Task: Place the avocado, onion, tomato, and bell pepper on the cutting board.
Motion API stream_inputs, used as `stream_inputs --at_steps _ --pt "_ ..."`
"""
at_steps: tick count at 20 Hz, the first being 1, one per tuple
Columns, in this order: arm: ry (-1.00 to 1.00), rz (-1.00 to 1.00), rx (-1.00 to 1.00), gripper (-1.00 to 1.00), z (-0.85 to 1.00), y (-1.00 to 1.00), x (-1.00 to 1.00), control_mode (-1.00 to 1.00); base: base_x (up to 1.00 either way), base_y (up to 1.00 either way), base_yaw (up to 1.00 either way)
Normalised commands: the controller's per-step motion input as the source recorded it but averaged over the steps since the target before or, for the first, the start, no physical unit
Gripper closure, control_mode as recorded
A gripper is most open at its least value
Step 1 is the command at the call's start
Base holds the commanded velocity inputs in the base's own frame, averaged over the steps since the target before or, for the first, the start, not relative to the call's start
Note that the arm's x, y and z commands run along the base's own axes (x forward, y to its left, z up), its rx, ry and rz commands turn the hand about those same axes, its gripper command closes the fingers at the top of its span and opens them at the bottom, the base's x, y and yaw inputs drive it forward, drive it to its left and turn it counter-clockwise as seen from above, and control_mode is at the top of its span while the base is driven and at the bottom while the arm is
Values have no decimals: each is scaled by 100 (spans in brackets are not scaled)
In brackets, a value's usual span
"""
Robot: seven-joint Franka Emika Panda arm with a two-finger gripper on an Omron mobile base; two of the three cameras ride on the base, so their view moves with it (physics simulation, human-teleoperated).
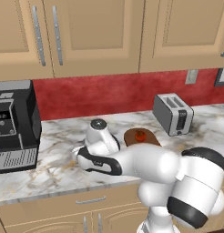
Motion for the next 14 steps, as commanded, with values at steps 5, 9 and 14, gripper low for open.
stream_inputs --at_steps 5,9,14 --pt "1 0 0 -100 -17 0 10 -100 0 0 0" --pt "2 0 -1 -100 -19 0 12 -100 0 0 0" --pt "2 0 -1 -100 -20 0 7 -100 0 0 0"
